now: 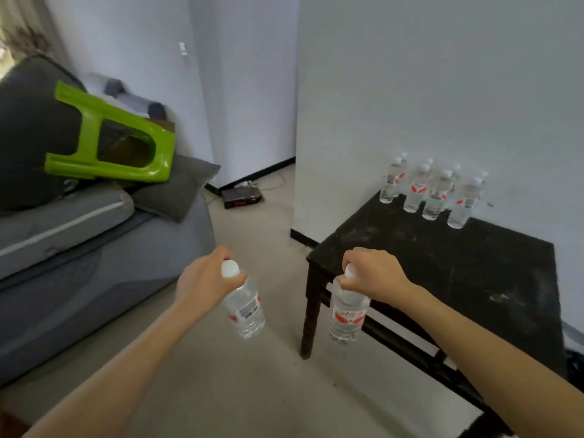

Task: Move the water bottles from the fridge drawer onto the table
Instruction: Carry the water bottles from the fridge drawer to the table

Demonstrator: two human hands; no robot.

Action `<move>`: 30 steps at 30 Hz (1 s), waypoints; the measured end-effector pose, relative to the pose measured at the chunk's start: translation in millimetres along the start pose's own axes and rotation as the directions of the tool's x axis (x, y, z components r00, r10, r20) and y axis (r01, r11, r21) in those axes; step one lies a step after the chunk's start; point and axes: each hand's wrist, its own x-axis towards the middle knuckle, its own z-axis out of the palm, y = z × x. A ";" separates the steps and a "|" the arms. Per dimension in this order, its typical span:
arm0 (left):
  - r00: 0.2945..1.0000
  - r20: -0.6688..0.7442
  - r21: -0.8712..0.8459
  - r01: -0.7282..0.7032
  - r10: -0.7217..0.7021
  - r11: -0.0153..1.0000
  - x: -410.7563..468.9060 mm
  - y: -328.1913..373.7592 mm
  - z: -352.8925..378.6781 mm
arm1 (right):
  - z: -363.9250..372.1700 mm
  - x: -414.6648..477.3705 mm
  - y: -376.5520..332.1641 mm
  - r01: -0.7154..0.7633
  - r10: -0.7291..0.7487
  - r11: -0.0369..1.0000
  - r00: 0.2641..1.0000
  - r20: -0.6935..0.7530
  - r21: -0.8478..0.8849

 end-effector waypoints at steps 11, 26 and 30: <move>0.993 0.069 -0.026 0.094 -0.092 0.995 162.3 -65.0 59.2 | 50.4 163.1 14.2 -0.028 0.026 1.000 0.991 0.132 0.011; 0.975 0.207 -0.106 -0.062 0.083 0.992 437.8 -77.7 123.5 | 65.7 380.6 77.1 -0.307 0.294 0.944 0.949 0.116 0.120; 0.941 0.330 -0.058 -0.057 0.073 0.997 481.7 -82.2 160.6 | 87.0 433.9 108.3 -0.330 0.314 0.938 0.938 0.147 0.101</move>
